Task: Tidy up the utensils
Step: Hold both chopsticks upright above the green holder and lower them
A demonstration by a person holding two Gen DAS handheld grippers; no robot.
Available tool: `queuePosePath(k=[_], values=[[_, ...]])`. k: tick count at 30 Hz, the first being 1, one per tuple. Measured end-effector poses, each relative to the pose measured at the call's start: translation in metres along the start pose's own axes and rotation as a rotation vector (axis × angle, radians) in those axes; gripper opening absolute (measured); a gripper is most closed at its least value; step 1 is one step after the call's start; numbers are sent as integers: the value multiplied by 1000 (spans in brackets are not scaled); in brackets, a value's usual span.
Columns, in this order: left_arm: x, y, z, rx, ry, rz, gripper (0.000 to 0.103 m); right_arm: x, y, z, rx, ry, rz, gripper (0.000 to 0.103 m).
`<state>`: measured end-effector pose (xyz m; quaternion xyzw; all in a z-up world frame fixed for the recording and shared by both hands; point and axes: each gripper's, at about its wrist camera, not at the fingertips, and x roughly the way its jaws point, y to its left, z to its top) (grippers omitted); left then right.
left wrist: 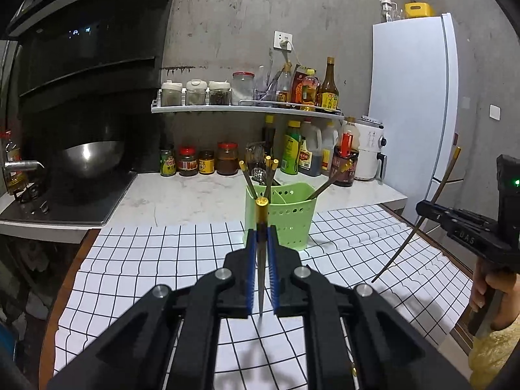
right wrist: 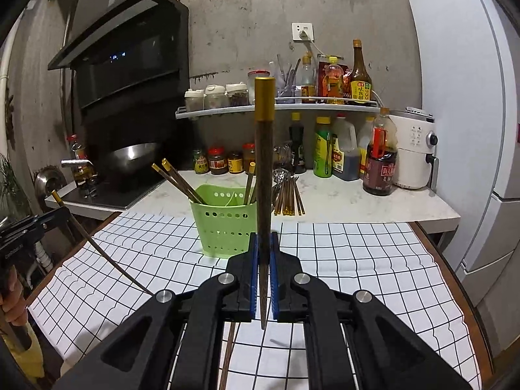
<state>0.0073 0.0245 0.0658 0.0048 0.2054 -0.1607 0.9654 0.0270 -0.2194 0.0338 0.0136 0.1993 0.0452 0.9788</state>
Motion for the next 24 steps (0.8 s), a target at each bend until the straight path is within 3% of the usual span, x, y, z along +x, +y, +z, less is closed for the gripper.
queuePosePath(k=[6,14,20,24], values=[[-1,-4,7,16,-6,-28,7,12,2,-6,-6,40,6,7],[6,1,13,35,112,-47,7,28,-1,-15,11,85,6,7],[12,0,14,65,126,-46,7,35,-2,-17,19,96,10,7],[16,-5,13,76,89,-27,7,40,-3,-21,29,109,12,7]])
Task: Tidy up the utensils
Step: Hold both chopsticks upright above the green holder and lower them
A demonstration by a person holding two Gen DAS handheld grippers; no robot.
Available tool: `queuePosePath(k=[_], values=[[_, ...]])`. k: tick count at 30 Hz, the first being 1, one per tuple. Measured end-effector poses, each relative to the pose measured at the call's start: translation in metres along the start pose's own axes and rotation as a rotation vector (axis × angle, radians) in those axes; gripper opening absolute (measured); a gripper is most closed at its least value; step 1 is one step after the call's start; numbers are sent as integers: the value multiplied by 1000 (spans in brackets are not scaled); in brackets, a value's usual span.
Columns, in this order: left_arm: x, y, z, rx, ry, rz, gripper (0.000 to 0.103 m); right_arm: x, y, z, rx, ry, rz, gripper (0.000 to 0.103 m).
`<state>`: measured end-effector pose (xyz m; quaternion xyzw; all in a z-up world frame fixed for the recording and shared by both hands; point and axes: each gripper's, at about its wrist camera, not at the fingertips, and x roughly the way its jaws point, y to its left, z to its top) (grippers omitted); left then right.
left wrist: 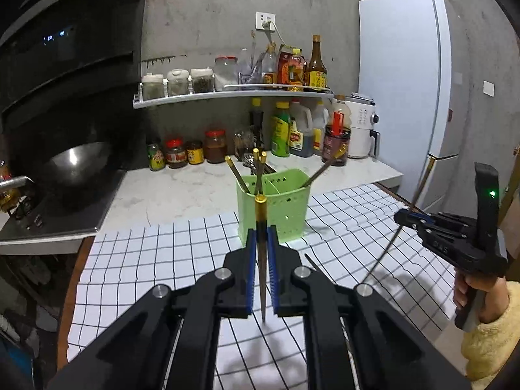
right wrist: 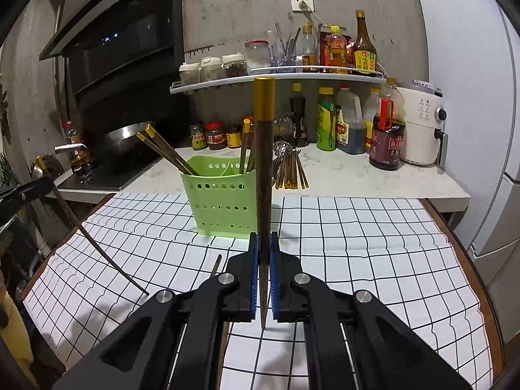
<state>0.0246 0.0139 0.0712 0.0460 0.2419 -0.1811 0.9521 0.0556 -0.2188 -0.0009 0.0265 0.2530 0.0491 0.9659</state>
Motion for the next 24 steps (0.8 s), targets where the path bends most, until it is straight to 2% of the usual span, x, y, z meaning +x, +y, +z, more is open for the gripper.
queuePosePath(k=[5,10,14,17,20,24], values=[[12,0,-7,-2,30,10,7,1,-1,-4,-1,-7,-5,7],[36,-4,-31,-10,137,-9,7,-1,3,-7,-21,-6,-10,7],[45,-4,-44,-23,180,-8,7,-3,9,-11,-51,1,-19,7],[42,-2,-50,-30,166,0,6,-7,10,-15,-53,-7,-22,7],[35,-1,-55,-56,136,-24,6,-12,7,-16,-51,-29,-28,6],[24,1,-42,-70,35,-31,6,-16,-2,-3,-27,-65,-4,6]])
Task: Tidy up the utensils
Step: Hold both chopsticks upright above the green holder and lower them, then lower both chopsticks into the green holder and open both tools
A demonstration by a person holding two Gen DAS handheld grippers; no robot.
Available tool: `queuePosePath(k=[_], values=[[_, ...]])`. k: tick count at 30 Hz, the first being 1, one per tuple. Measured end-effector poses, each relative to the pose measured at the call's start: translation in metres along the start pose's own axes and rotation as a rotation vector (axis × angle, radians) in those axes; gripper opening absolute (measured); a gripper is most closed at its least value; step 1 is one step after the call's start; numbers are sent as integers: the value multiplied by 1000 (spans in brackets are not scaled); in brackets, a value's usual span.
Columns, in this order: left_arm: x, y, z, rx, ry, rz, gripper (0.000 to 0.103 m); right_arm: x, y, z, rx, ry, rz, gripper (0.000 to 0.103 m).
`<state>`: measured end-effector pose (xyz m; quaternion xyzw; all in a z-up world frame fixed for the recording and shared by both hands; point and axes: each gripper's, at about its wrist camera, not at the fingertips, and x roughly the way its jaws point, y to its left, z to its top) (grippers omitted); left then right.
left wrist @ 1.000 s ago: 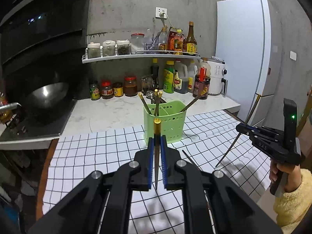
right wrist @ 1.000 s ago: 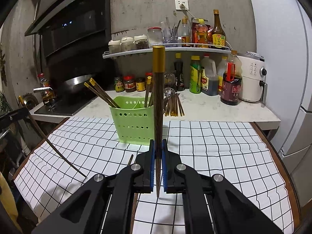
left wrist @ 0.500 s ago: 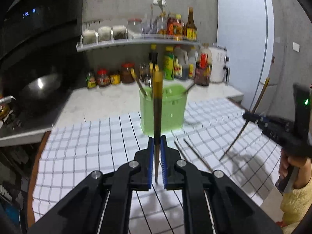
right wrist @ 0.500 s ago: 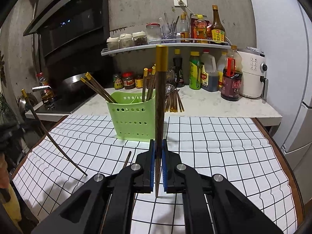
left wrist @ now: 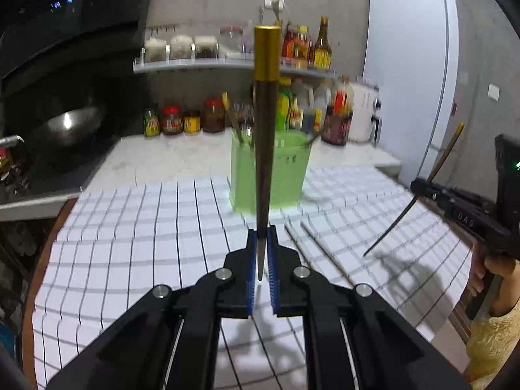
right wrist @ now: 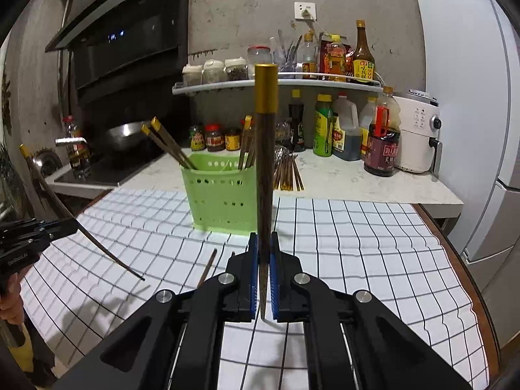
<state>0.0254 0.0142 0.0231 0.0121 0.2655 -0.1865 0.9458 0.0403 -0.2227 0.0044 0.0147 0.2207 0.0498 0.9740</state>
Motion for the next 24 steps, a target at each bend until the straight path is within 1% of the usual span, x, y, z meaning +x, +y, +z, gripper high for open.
queuePosePath(k=[4,5,7,10,13,14,16,18,20,24], values=[[-7,-9,35,36,-128,4,6,-5,3,30,-19,-84,27,6],[-8,-9,50,45,-168,12,6,-7,5,43,-26,-124,36,6],[-12,-8,71,47,-220,24,6,-9,6,63,-28,-169,52,6],[-25,-8,109,54,-320,28,6,-16,11,99,-47,-268,80,6],[-28,-11,135,73,-381,28,6,-9,16,133,-64,-343,88,6],[-24,-12,142,77,-385,24,6,-4,15,139,-65,-350,87,7],[-4,-11,153,77,-370,27,6,13,14,148,-62,-342,81,7],[23,-6,156,60,-327,8,6,39,13,150,-53,-301,81,7],[53,0,154,38,-259,-12,6,64,12,147,-53,-249,78,7],[93,6,145,30,-146,-39,6,104,18,135,-86,-154,67,7]])
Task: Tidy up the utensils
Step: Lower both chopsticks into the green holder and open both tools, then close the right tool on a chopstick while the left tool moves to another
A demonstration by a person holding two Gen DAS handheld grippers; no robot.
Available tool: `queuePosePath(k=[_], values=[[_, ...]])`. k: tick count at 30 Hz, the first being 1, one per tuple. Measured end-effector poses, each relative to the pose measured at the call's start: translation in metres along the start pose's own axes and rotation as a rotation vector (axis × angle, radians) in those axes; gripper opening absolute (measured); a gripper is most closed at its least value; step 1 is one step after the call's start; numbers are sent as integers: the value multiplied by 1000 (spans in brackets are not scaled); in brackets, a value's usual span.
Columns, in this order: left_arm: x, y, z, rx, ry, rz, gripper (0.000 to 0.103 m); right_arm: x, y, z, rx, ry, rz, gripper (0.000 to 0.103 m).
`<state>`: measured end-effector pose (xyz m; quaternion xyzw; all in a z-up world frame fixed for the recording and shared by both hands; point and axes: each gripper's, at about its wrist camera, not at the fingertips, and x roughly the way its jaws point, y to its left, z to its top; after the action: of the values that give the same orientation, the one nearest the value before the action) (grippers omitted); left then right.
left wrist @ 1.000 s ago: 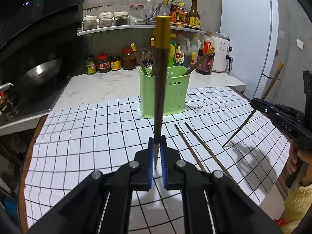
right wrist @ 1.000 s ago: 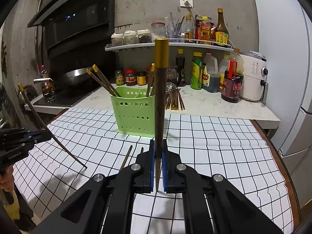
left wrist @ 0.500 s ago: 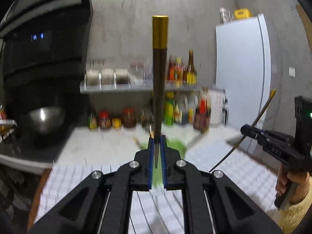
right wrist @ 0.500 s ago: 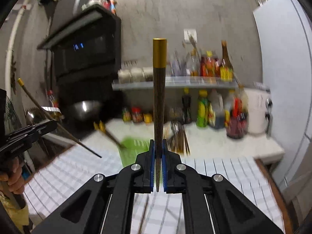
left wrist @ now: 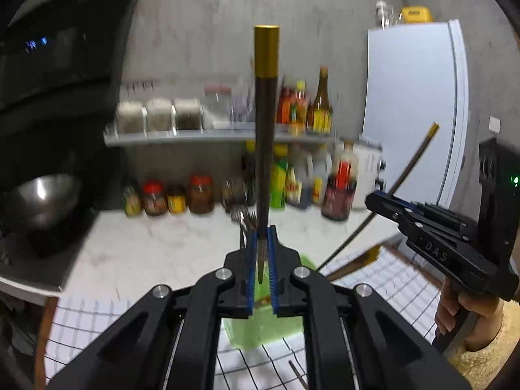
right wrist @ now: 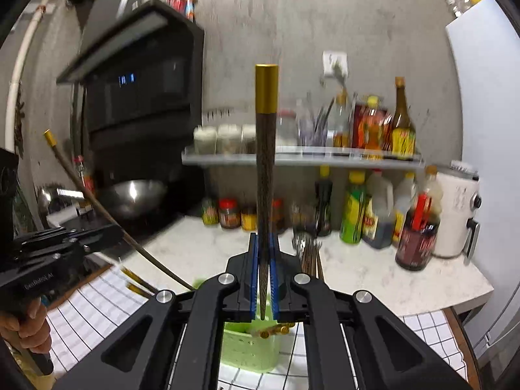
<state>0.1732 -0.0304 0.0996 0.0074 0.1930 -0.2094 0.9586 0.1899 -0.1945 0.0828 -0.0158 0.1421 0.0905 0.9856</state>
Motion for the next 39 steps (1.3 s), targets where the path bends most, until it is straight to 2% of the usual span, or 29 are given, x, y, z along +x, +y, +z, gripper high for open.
queuePosePath(k=[3,8,10,11,12,14,20,22,24,26,29,34,36,39], values=[[22,0,-11,17,60,12,6,15,2,-10,-24,40,-16,7],[30,5,-15,6,70,20,6,26,-9,-15,5,77,-18,10],[33,4,-14,16,70,34,7,25,-15,-14,26,73,-18,21],[34,5,-13,19,69,36,10,23,-17,-13,37,73,-11,37],[36,5,-12,19,72,37,14,19,-18,-12,43,71,-5,45],[35,5,-12,13,73,43,31,11,-17,-9,43,63,-13,45],[-9,-1,-7,-3,1,53,33,-44,-11,-5,33,10,-7,45],[-35,-7,-10,13,-24,85,34,-66,-6,-10,23,7,-13,46],[-59,-13,-23,36,-15,126,37,-89,1,-27,4,29,-28,47],[-74,-16,-49,38,40,163,40,-106,6,-52,-2,80,-41,47],[-82,-15,-91,8,137,181,40,-122,13,-99,11,183,-39,47],[-86,-15,-175,-66,359,168,40,-136,31,-184,47,374,-19,47],[-85,-20,-199,-79,426,160,40,-139,37,-203,60,419,-17,47],[-87,-31,-222,-89,482,120,40,-146,46,-227,77,464,-11,47]])
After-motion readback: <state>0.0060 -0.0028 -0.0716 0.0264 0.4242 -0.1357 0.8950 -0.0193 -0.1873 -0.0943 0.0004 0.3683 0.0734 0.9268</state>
